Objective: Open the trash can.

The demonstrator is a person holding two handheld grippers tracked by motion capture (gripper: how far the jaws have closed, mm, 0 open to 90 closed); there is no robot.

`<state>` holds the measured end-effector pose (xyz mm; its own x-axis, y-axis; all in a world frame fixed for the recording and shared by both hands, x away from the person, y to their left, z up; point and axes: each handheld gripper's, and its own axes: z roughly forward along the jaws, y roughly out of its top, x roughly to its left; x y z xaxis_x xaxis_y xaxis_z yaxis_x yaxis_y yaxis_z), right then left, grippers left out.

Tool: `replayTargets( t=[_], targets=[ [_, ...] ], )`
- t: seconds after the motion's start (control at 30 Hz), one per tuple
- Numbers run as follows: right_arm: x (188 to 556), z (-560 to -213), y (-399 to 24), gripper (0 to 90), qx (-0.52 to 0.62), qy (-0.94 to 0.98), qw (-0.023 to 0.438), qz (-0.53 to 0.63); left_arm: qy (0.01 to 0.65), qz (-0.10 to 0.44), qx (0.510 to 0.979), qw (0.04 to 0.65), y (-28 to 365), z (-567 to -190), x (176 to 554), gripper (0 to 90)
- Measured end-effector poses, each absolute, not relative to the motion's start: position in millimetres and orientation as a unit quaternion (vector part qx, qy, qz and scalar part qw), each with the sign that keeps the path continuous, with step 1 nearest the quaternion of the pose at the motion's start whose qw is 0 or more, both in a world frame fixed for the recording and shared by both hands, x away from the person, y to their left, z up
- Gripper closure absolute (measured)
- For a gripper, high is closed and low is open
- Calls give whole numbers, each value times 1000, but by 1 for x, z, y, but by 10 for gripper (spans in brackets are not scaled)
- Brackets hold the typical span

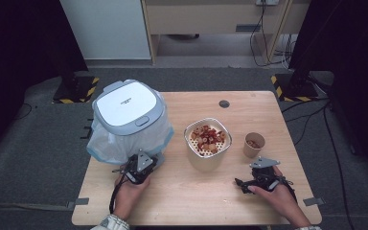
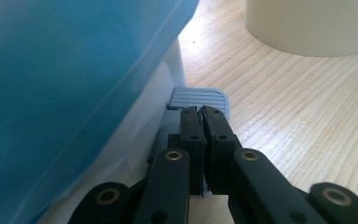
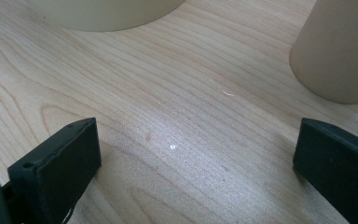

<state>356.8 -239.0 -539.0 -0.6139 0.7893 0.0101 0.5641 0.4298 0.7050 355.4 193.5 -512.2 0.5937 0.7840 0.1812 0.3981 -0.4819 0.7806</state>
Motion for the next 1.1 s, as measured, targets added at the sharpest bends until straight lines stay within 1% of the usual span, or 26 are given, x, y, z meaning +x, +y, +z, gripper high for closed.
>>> replayTargets(
  t=[0.27,0.4,0.47,1.1],
  targets=[
    [357,-539,-239,11,408,830,164,344,357,277,822,347,191,-514,354,876],
    [357,-539,-239,11,408,830,164,344,368,267,818,351,191,-514,355,876],
    [357,-539,-239,11,408,830,164,344,364,274,821,345,189,-514,354,877],
    [356,-539,-239,10,409,829,164,344,364,274,822,342,189,-518,355,886]
  ],
)
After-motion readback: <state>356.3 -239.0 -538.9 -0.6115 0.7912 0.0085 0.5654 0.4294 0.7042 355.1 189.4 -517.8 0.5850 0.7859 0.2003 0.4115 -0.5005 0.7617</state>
